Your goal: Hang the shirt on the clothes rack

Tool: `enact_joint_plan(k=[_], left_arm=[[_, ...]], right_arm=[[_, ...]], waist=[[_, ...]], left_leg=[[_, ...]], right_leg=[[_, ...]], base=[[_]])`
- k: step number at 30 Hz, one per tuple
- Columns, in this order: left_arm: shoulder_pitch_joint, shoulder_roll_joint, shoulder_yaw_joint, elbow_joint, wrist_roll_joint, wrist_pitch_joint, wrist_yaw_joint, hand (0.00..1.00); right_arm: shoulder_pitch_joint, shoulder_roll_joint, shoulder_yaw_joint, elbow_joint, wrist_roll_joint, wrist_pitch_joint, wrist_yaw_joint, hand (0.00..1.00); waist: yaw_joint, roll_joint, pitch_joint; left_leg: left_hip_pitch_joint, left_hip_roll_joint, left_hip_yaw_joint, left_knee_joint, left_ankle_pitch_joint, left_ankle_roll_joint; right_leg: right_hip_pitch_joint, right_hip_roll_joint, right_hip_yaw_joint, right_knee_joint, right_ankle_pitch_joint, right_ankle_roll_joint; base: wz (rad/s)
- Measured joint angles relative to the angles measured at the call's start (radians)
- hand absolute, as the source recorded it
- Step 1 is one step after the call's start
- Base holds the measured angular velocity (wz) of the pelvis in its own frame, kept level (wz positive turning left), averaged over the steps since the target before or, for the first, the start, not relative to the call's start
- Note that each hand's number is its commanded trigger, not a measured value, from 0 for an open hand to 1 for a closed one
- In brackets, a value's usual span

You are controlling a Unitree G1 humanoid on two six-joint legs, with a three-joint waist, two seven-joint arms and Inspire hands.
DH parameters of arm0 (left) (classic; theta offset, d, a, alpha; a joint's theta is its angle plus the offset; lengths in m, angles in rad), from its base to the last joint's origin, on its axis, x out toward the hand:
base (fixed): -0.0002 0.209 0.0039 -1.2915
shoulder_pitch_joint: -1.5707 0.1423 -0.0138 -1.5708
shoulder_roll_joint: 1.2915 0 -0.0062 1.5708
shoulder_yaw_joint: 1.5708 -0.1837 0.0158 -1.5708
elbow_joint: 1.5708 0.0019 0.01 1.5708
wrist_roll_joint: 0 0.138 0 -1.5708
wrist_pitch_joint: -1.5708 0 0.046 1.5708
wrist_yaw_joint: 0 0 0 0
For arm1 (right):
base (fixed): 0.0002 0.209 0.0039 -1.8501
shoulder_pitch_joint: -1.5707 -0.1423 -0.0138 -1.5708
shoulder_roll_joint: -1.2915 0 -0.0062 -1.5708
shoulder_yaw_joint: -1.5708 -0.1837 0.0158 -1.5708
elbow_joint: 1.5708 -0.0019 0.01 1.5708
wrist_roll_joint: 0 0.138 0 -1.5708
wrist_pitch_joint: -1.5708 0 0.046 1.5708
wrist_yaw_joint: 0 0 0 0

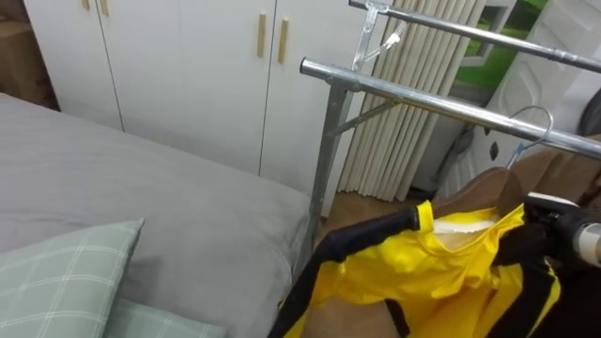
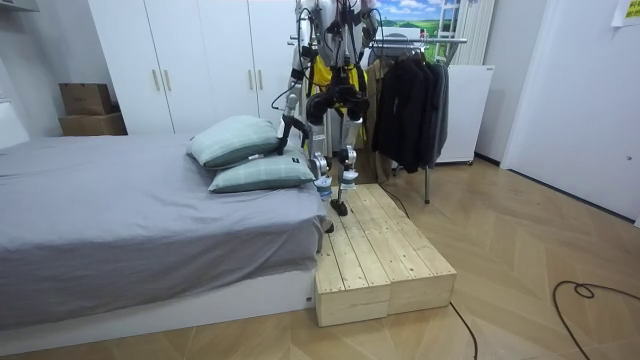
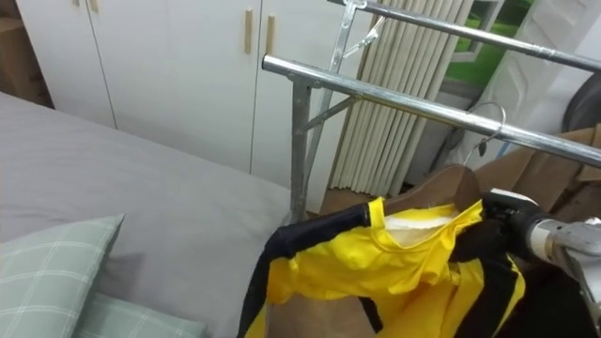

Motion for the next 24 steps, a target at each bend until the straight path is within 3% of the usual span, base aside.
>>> enact_joint_plan(k=[10, 24], left_arm=[[0.002, -0.002, 0.003, -0.012, 0.001, 0.008, -0.004, 0.0], [0.007, -0.01, 0.002, -0.065, 0.001, 0.037, -0.002, 0.0]], right_arm=[[0.0, 0.001, -0.084, 0.077, 0.002, 0.0, -0.069, 1.0], [-0.002, 0.003, -0.092, 0.13, 0.002, 0.012, -0.161, 1.0]], waist=[[-0.003, 0.004, -0.0006], [-0.005, 0.005, -0.0013]], left_leg=[[-0.001, 0.0, 0.0, 0.001, 0.0, 0.0], [-0.015, 0.001, -0.014, 0.002, 0.001, -0.001]], right_leg=[[0.001, -0.005, -0.017, -0.002, 0.001, -0.001], [-0.002, -0.005, -0.028, -0.014, 0.005, -0.003]], base=[[0.0], [0.02]])
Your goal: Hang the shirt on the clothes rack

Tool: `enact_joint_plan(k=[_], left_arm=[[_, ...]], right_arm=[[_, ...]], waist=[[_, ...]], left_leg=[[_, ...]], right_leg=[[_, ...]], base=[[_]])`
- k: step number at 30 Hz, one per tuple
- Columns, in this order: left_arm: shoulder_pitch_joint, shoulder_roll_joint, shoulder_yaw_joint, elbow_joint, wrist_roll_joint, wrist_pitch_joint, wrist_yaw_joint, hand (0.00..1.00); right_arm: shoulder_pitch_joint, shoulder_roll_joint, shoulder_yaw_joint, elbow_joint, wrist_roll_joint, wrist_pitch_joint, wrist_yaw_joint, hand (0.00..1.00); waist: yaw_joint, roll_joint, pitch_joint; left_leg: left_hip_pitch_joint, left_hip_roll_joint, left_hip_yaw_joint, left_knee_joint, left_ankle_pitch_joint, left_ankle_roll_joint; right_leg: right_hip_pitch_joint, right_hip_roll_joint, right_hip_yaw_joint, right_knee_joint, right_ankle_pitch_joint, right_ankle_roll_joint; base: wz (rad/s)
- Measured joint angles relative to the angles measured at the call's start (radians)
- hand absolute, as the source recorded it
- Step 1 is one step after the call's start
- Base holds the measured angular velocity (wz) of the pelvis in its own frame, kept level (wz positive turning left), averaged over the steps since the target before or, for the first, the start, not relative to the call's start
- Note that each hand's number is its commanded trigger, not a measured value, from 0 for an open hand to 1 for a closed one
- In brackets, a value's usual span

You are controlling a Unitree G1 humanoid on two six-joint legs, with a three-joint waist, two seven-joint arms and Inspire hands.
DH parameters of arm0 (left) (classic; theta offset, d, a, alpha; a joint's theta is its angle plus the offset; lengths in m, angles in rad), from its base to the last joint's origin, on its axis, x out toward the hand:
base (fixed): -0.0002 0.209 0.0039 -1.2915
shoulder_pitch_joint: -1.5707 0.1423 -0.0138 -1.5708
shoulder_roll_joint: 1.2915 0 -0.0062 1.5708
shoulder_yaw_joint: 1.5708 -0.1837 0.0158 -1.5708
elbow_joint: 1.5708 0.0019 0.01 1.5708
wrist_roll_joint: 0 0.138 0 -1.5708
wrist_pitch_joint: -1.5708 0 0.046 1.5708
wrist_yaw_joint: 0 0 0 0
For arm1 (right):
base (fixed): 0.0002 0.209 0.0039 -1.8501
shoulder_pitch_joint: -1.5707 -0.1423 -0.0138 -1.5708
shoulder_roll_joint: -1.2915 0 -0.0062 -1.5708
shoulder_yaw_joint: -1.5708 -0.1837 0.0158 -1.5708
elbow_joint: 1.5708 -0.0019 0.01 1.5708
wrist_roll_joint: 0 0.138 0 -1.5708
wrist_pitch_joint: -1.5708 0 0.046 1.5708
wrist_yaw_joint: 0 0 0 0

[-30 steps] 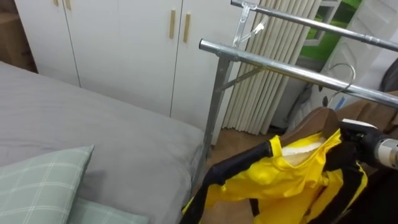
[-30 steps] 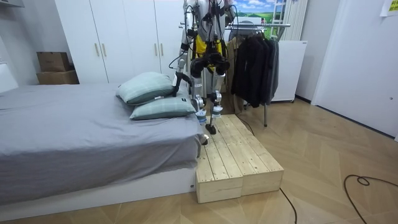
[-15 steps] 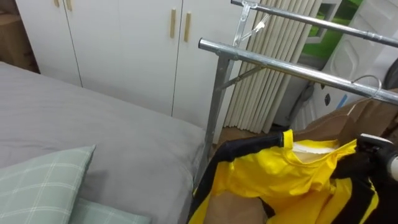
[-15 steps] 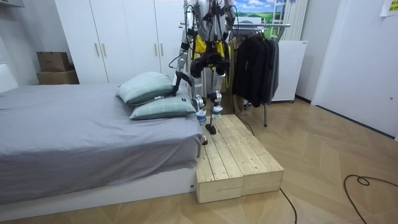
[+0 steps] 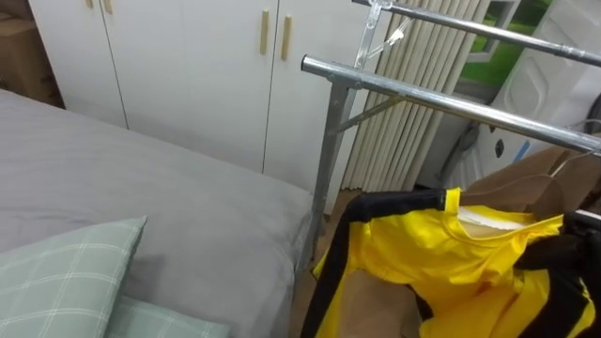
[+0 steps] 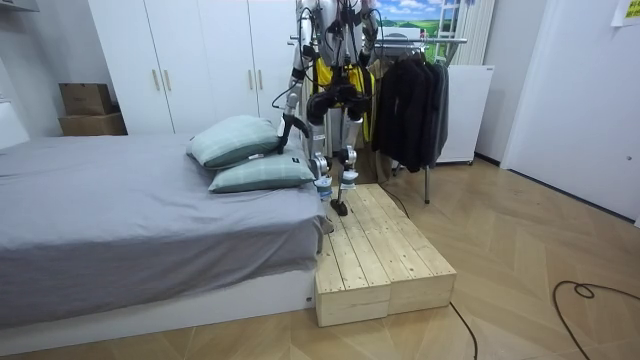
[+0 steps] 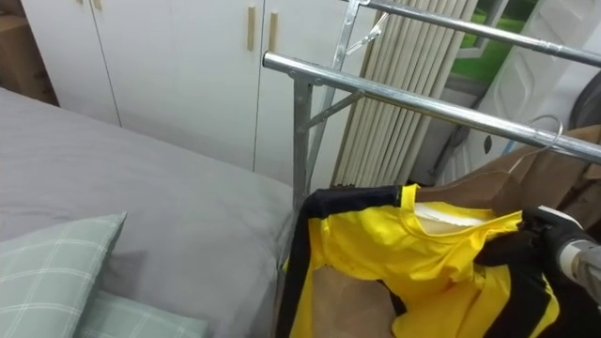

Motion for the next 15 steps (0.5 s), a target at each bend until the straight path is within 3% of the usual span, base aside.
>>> enact_joint_plan(k=[5, 15], left_arm=[[0.0, 0.0, 0.0, -0.004, 0.0, 0.001, 0.0, 0.0], [0.009, 0.0, 0.0, -0.029, 0.001, 0.001, 0.003, 0.0]], right_arm=[[0.0, 0.0, 0.0, 0.001, 0.0, 0.011, -0.01, 1.0], [-0.002, 0.0, 0.006, 0.024, 0.006, 0.017, -0.008, 1.0]], waist=[[0.0, -0.001, -0.0002], [0.0, -0.012, 0.0019]], left_leg=[[-0.003, -0.001, 0.0, 0.001, 0.001, -0.001], [0.0, -0.003, 0.001, 0.0, 0.012, -0.004]], right_leg=[[-0.003, 0.0, 0.003, 0.001, -0.007, 0.01], [-0.011, -0.001, 0.01, 0.001, -0.008, 0.009]], base=[[0.0], [0.0]])
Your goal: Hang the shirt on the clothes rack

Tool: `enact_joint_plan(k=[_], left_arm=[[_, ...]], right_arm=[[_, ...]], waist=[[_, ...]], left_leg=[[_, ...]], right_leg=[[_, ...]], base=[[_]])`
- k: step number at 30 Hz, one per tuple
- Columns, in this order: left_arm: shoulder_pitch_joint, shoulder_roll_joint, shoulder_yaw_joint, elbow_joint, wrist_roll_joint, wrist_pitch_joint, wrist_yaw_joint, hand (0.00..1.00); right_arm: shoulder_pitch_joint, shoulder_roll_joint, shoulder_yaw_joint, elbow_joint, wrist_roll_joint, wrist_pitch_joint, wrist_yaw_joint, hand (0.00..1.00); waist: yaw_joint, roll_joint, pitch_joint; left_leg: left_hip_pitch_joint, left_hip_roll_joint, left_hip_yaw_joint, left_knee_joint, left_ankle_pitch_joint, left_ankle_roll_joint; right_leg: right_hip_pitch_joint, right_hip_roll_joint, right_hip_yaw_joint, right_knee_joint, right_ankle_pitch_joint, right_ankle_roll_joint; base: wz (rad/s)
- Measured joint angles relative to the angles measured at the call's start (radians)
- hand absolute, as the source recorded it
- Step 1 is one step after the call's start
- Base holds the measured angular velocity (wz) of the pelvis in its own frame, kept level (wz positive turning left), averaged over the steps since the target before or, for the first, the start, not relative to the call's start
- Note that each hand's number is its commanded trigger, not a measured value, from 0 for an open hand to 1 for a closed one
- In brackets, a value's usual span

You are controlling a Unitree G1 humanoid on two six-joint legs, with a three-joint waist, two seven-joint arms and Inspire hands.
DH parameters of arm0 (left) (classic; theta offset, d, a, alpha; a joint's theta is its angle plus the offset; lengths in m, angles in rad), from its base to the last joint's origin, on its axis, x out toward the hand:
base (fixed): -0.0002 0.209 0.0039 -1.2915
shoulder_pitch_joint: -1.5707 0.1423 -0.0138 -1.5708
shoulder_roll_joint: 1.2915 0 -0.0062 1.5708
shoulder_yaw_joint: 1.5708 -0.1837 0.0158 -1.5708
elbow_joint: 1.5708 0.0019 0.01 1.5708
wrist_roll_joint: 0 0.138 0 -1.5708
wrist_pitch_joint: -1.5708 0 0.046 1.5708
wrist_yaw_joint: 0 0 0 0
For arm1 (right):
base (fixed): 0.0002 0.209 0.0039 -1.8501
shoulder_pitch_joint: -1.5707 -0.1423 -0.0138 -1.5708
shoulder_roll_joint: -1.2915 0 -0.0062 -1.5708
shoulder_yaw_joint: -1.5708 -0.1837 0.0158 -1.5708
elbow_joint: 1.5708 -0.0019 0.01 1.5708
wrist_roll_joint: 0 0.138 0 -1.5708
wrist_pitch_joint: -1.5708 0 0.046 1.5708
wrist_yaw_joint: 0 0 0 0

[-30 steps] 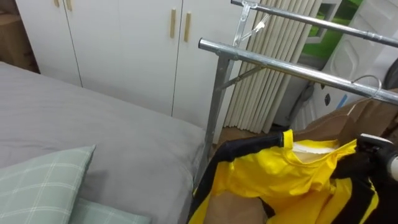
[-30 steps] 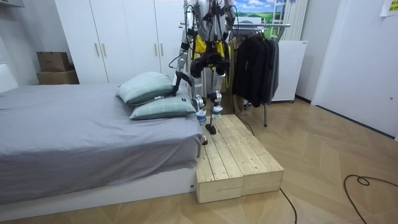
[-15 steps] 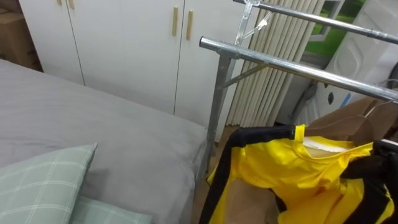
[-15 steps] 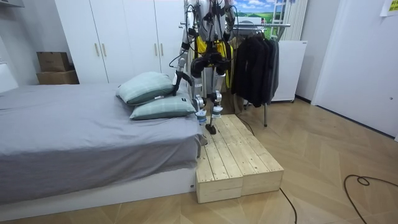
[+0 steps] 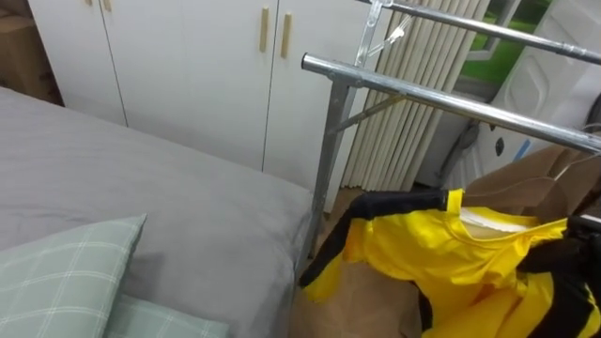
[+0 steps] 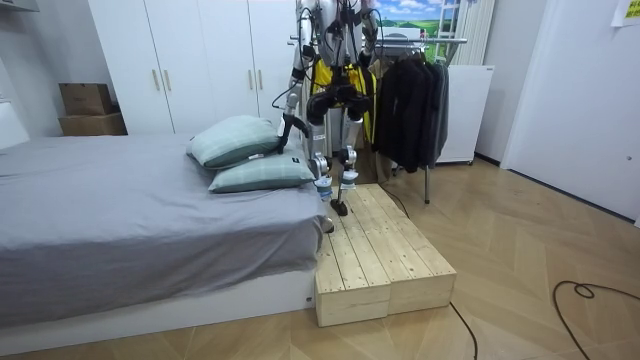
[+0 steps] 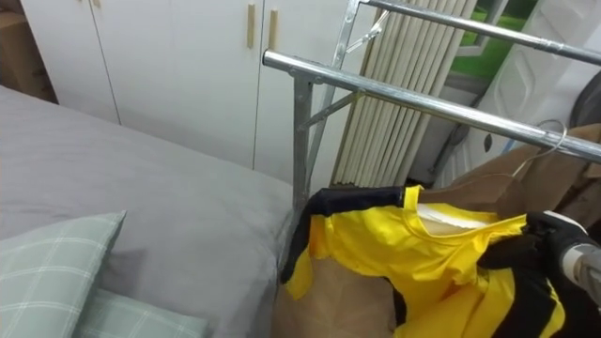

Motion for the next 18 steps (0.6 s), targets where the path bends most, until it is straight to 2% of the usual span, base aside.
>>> enact_joint_plan(k=[4, 13, 15, 16, 18], left_arm=[[0.034, 0.002, 0.0, -0.055, 0.0, 0.0, 0.008, 0.0], [0.045, 0.002, -0.02, -0.057, -0.002, 0.0, 0.017, 0.0], [0.044, 0.001, -0.021, -0.058, -0.002, 0.0, 0.017, 0.0], [0.043, 0.0, -0.021, -0.058, -0.002, 0.0, 0.017, 0.0], [0.055, -0.002, -0.02, -0.058, -0.002, 0.0, 0.017, 0.0]], right_arm=[[-0.001, 0.0, 0.008, 0.049, 0.018, 0.006, 0.003, 1.0], [-0.051, -0.001, 0.016, 0.11, 0.031, 0.042, 0.008, 1.0], [-0.055, -0.001, 0.016, 0.11, 0.031, 0.045, 0.008, 1.0], [-0.056, -0.001, 0.016, 0.11, 0.031, 0.045, 0.008, 1.0], [-0.057, -0.001, 0.016, 0.11, 0.031, 0.045, 0.008, 1.0]], waist=[[0.002, -0.02, 0.0035], [0.0, -0.016, 0.002], [0.003, -0.015, 0.0003], [0.003, -0.012, -0.0008], [0.004, -0.01, -0.0024]], left_leg=[[0.001, -0.001, -0.002, 0.0, 0.002, -0.002], [-0.009, -0.003, 0.0, -0.007, -0.002, 0.003], [-0.016, -0.004, 0.0, -0.007, -0.002, 0.003], [-0.017, -0.003, 0.0, -0.007, -0.001, 0.002], [-0.015, -0.002, 0.0, -0.008, 0.0, 0.001]], right_leg=[[-0.001, 0.001, 0.004, 0.001, -0.005, 0.002], [-0.008, 0.002, 0.013, 0.002, 0.0, 0.005], [-0.016, 0.002, 0.015, 0.005, 0.003, 0.001], [-0.016, 0.002, 0.014, 0.007, 0.011, -0.011], [-0.016, 0.002, 0.01, 0.007, 0.011, -0.01]], base=[[-0.01], [-0.03], [0.0], [0.0], [0.0]])
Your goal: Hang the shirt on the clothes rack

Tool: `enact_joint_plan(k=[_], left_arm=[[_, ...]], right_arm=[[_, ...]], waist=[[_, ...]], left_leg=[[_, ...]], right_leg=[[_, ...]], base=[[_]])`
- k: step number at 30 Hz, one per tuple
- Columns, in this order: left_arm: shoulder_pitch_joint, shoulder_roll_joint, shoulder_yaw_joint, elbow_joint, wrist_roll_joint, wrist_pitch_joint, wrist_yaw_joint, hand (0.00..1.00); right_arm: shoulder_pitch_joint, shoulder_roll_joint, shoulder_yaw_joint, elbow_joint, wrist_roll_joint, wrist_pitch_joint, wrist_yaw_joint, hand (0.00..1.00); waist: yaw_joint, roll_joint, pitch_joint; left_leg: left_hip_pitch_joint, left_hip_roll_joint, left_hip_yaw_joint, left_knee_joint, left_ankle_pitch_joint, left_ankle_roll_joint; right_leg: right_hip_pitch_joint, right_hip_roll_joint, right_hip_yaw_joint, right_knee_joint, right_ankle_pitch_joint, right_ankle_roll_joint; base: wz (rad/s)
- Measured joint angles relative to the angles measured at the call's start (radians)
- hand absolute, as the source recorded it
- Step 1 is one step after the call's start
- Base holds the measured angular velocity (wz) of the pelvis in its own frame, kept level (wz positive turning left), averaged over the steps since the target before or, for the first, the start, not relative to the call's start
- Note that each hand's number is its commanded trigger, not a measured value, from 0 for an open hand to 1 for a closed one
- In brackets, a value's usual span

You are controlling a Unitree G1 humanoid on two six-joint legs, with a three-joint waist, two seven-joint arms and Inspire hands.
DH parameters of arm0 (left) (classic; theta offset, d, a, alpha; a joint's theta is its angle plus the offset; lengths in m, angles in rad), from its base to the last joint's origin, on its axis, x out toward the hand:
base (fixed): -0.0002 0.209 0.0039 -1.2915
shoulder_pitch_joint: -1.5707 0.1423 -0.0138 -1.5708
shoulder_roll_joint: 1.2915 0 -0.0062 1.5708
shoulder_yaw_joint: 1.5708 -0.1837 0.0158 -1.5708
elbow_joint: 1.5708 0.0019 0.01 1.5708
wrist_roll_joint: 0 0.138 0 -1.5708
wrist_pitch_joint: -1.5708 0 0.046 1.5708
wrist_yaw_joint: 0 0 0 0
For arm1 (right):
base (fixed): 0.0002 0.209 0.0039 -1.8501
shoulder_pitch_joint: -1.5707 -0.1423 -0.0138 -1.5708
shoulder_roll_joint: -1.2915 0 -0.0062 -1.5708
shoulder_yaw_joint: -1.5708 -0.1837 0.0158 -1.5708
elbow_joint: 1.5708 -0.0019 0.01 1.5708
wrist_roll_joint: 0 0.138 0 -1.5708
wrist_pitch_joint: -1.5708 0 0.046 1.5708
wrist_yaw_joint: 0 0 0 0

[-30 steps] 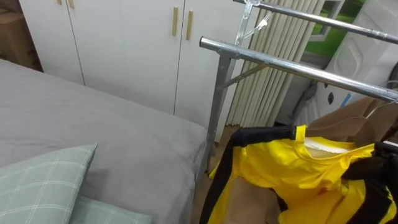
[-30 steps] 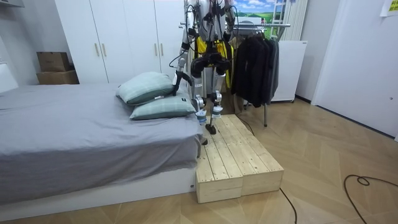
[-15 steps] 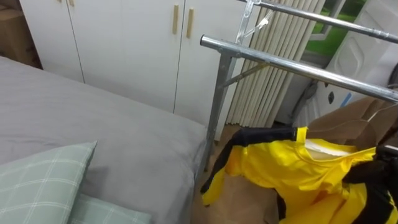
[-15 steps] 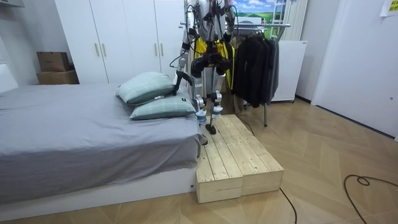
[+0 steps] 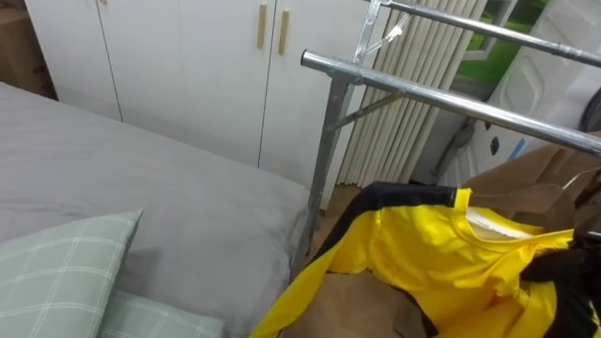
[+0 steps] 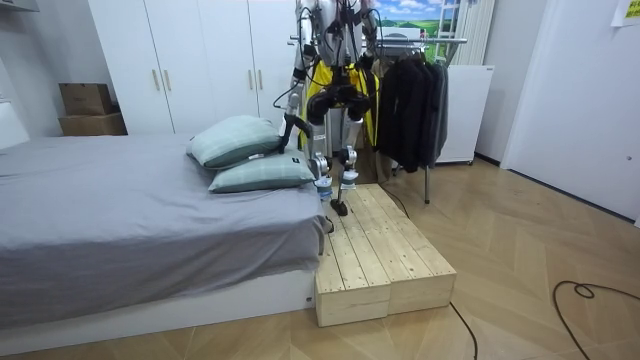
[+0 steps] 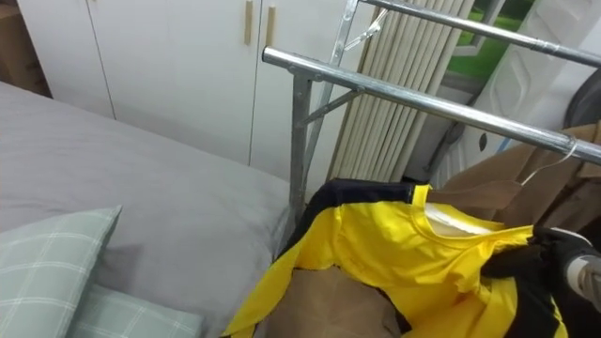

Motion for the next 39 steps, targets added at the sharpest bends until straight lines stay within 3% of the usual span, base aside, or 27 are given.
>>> enact_joint_plan(k=[14, 21, 24, 26, 32, 39], left_arm=[[0.0, 0.001, 0.022, 0.001, 0.0, -0.001, -0.039, 0.0], [0.004, 0.017, 0.019, -0.04, 0.0, -0.001, -0.095, 0.0], [-0.004, 0.02, 0.019, -0.04, -0.001, -0.003, -0.117, 0.0], [-0.008, 0.022, 0.019, -0.032, -0.002, -0.008, -0.138, 0.0], [-0.026, 0.024, 0.015, -0.033, 0.003, -0.01, -0.161, 0.0], [-0.057, 0.038, 0.0, -0.033, -0.001, -0.01, -0.169, 0.0]], right_arm=[[-0.003, 0.0, -0.001, -0.002, 0.002, 0.002, -0.018, 1.0], [-0.002, 0.0, -0.001, 0.001, -0.022, 0.002, -0.044, 1.0], [0.0, 0.0, -0.001, 0.001, -0.043, 0.002, -0.041, 1.0], [0.005, -0.001, 0.0, 0.001, -0.05, 0.002, -0.033, 1.0], [0.005, -0.003, 0.01, 0.001, -0.044, 0.002, -0.033, 1.0], [0.005, -0.003, 0.024, -0.002, -0.045, -0.001, -0.027, 1.0]], waist=[[0.001, -0.013, 0.0007], [-0.024, -0.013, 0.0018], [-0.025, -0.006, 0.0023], [-0.025, -0.001, -0.0004], [-0.019, -0.001, -0.0003], [-0.023, -0.002, -0.0007]], left_leg=[[0.033, -0.008, -0.002, 0.009, -0.001, 0.003], [-0.024, -0.014, -0.041, 0.109, -0.035, 0.03], [-0.044, -0.012, -0.042, 0.143, -0.058, 0.051], [-0.054, -0.005, -0.046, 0.163, -0.065, 0.062], [-0.073, -0.013, -0.071, 0.192, -0.065, 0.057], [-0.11, -0.017, -0.142, 0.212, -0.066, 0.053]], right_leg=[[0.017, -0.01, 0.001, 0.021, -0.023, 0.017], [0.015, -0.03, -0.035, 0.049, -0.031, 0.036], [0.014, -0.033, -0.04, 0.051, -0.022, 0.05], [0.014, -0.04, -0.048, 0.057, -0.03, 0.091], [0.015, -0.051, -0.066, 0.06, -0.031, 0.094], [0.021, -0.055, -0.123, 0.045, -0.036, 0.087]], base=[[0.0], [0.17], [0.05], [0.1], [0.13], [0.28]])
